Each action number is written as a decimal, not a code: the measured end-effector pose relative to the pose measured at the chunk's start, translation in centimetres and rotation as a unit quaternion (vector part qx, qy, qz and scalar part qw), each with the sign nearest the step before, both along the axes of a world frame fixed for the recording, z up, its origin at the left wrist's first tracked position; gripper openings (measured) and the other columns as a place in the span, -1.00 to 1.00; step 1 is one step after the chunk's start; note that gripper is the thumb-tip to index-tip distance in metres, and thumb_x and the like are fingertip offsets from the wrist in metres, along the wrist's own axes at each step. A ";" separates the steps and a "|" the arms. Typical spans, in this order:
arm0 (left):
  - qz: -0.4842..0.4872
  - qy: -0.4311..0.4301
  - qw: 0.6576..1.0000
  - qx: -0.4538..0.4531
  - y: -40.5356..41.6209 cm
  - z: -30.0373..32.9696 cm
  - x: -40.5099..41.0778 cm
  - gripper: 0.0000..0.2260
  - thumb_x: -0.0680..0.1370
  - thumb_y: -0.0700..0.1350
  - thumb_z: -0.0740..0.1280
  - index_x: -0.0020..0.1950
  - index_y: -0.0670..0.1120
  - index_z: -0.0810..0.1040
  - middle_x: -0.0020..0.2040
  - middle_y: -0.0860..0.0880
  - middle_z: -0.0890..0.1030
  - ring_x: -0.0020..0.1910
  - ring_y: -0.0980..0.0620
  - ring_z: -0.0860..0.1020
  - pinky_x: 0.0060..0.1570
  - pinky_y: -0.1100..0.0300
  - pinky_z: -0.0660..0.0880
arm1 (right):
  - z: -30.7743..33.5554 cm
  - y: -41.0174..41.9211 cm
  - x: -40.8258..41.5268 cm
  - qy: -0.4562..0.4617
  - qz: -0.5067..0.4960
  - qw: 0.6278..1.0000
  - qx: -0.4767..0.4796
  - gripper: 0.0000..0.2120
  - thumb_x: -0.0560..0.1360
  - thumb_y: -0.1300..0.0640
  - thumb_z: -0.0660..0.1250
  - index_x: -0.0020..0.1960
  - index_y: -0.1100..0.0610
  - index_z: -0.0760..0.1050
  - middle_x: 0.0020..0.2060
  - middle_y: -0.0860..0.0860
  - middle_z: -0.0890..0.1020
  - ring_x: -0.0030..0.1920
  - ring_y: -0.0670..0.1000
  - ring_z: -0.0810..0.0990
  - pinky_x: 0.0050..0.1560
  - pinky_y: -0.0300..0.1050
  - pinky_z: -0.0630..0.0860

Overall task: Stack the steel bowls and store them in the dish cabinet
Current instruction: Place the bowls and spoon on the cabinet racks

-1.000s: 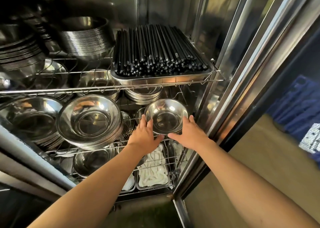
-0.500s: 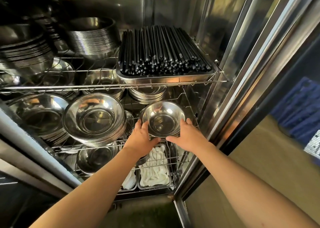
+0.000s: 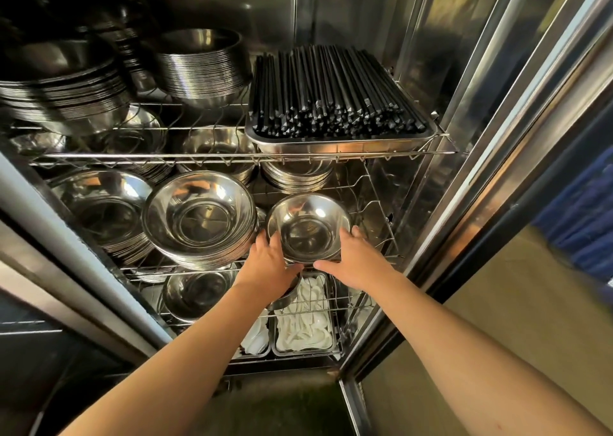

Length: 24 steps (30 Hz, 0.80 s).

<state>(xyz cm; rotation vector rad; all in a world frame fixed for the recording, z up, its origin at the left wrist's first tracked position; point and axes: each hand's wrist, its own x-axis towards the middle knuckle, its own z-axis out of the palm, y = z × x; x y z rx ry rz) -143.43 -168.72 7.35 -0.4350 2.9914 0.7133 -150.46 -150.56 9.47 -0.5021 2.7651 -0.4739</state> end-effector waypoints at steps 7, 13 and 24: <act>-0.035 0.027 0.995 -0.092 0.0 0.5 0.9 -0.35 0.59 0.20 0.24 0.54 -0.15 0.19 0.48 -0.18 0.30 0.41 -0.18 0.31 0.39 -0.02 0.32 | 0.2 -0.3 0.1 -0.003 0.007 1.000 0.011 0.07 0.47 -0.37 0.38 0.69 0.11 -0.07 0.65 0.27 0.00 0.62 0.27 0.14 0.53 0.23 0.23; -0.066 0.019 0.987 -0.145 -0.5 1.7 1.8 -0.44 0.58 0.22 0.23 0.45 -0.10 0.35 0.37 -0.09 0.42 0.34 -0.12 0.37 0.27 -0.05 0.46 | 0.8 0.2 1.0 0.042 0.012 0.999 0.021 -0.07 0.50 -0.32 0.38 0.66 0.08 0.07 0.64 0.20 0.14 0.55 0.25 0.33 0.44 0.22 0.38; -0.189 0.076 0.972 -0.116 1.4 4.8 5.2 -0.50 0.56 0.22 0.23 0.41 -0.02 0.42 0.30 -0.07 0.53 0.28 -0.11 0.47 0.21 -0.05 0.48 | 5.7 5.2 10.0 0.139 -0.055 0.989 0.020 -0.42 0.59 -0.19 0.31 0.52 0.03 0.35 0.38 0.02 0.48 0.40 0.08 0.43 0.26 0.04 0.51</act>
